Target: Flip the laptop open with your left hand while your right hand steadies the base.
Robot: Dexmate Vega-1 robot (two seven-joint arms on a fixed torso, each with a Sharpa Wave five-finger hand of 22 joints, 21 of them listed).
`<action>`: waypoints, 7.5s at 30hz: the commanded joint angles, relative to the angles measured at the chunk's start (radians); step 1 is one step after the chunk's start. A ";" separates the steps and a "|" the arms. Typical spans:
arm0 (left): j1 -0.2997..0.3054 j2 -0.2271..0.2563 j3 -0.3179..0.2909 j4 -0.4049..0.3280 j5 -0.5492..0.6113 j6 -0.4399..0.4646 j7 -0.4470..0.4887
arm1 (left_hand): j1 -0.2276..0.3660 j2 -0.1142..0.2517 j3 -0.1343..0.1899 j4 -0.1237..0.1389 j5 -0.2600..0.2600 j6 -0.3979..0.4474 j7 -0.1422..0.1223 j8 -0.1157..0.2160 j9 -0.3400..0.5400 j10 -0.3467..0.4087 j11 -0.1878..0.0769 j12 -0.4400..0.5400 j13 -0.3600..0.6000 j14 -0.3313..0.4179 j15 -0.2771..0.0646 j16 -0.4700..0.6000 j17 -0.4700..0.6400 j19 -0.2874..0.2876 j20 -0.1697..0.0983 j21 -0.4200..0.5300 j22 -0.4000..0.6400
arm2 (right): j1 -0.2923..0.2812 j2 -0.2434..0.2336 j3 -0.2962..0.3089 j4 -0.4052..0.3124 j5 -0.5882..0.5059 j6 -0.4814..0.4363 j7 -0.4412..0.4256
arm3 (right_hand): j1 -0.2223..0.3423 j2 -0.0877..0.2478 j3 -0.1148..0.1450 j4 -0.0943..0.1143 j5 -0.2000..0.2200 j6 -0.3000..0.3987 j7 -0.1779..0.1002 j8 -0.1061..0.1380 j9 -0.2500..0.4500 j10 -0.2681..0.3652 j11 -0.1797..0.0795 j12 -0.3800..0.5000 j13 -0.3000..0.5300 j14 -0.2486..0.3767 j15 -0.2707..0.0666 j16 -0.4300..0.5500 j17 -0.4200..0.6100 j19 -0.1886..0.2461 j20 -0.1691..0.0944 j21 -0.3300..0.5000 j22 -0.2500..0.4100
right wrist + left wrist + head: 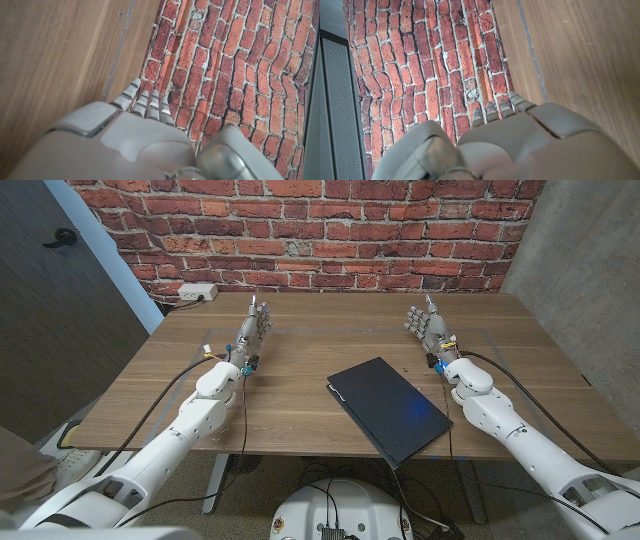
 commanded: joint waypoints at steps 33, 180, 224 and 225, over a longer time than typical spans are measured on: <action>0.101 0.111 0.000 -0.129 0.133 -0.047 0.065 | 0.022 0.018 0.005 -0.004 -0.003 0.069 0.010 0.026 0.004 0.040 -0.008 0.020 0.002 0.006 -0.054 0.012 0.002 0.011 -0.045 0.013 0.002 | -0.134 -0.071 0.011 -0.194 -0.098 0.009 -0.125 | 0.061 -0.008 0.005 -0.045 0.003 -0.013 -0.002 0.006 0.005 0.020 -0.008 0.011 0.004 0.015 -0.007 0.007 0.003 0.003 0.000 -0.028 0.005; 0.153 0.129 0.074 -0.212 0.625 -0.259 0.257 | 0.440 0.074 0.420 -0.147 -0.001 0.373 -0.046 0.060 0.005 0.243 -0.059 0.028 0.005 0.098 -0.134 0.005 0.000 0.090 -0.062 0.012 0.001 | -0.477 -0.294 0.160 -0.501 -0.104 0.080 -0.044 | 0.144 0.016 0.005 -0.119 -0.011 -0.085 -0.057 0.000 0.008 0.006 -0.058 0.013 0.010 -0.068 -0.020 0.004 0.004 -0.023 0.000 -0.113 0.009; 0.134 0.208 0.079 -0.185 1.010 -0.396 0.406 | 0.310 -0.044 0.386 -0.091 -0.055 0.144 -0.066 -0.015 0.019 0.162 -0.073 -0.010 0.014 0.016 -0.114 0.001 0.008 0.042 -0.057 0.006 0.003 | -0.515 -0.273 0.183 -0.536 -0.106 0.062 -0.088 | 0.138 0.017 -0.002 -0.121 -0.012 -0.108 -0.043 0.001 0.008 -0.020 -0.026 0.009 0.010 -0.072 -0.014 0.007 0.007 -0.030 0.005 -0.115 0.009; 0.133 0.211 0.081 -0.187 1.010 -0.396 0.402 | 0.313 -0.045 0.387 -0.094 -0.054 0.147 -0.065 -0.011 0.019 0.154 -0.072 -0.012 0.014 0.015 -0.114 0.001 0.008 0.041 -0.057 0.006 0.003 | -0.516 -0.273 0.184 -0.536 -0.107 0.062 -0.089 | 0.137 0.017 -0.003 -0.120 -0.012 -0.109 -0.043 0.001 0.008 -0.019 -0.026 0.009 0.010 -0.072 -0.014 0.007 0.007 -0.030 0.004 -0.114 0.009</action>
